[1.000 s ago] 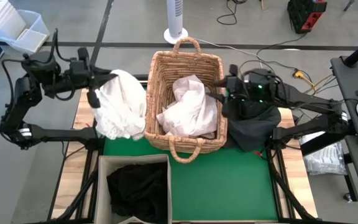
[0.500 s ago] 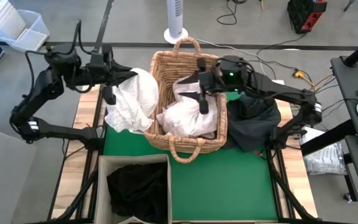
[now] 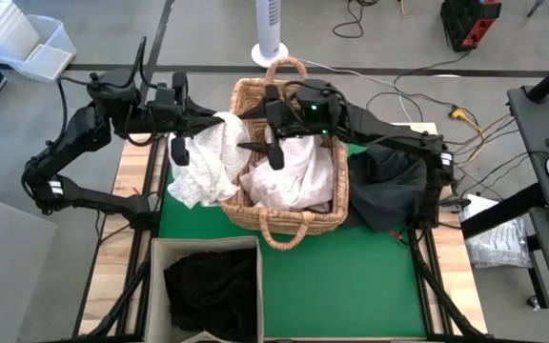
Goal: Sort clothes
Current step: Put the white shirt into the brown laundry bin
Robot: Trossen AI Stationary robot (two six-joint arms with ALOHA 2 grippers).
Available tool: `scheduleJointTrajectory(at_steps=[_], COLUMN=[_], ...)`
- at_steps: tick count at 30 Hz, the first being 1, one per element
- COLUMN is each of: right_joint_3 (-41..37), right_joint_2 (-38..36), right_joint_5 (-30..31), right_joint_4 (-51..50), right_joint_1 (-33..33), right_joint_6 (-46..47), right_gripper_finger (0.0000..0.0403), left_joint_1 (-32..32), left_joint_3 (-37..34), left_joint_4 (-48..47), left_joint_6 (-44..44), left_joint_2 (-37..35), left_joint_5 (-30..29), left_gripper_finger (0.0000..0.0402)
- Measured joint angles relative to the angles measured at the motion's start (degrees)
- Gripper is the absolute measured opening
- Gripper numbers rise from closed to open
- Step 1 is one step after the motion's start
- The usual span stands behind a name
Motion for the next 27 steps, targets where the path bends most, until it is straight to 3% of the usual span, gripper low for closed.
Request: scheduleJointTrajectory(at_steps=[8,19,23,27], right_joint_3=[9.32,16.46,16.64,16.62], right_joint_2=[7.7,14.34,14.52,14.41], right_joint_5=[-4.33,-7.51,-8.87,-9.01], right_joint_4=[0.58,2.16,2.1,2.49], right_joint_1=[0.0,0.0,-0.02,0.04], right_joint_6=[5.29,9.19,9.85,8.09], right_gripper_finger=[0.0361,0.0363,0.0329,0.0235], left_joint_1=[-0.13,-1.48,-1.46,-1.49], left_joint_3=[-0.51,-0.54,-0.55,-0.55], left_joint_4=[0.85,1.0,0.79,0.81], left_joint_6=[0.26,1.11,1.11,1.11], left_joint_2=[1.63,2.02,1.45,1.45], left_joint_5=[0.0,0.01,0.02,0.02], left_gripper_finger=[0.0,0.0,0.0,0.0])
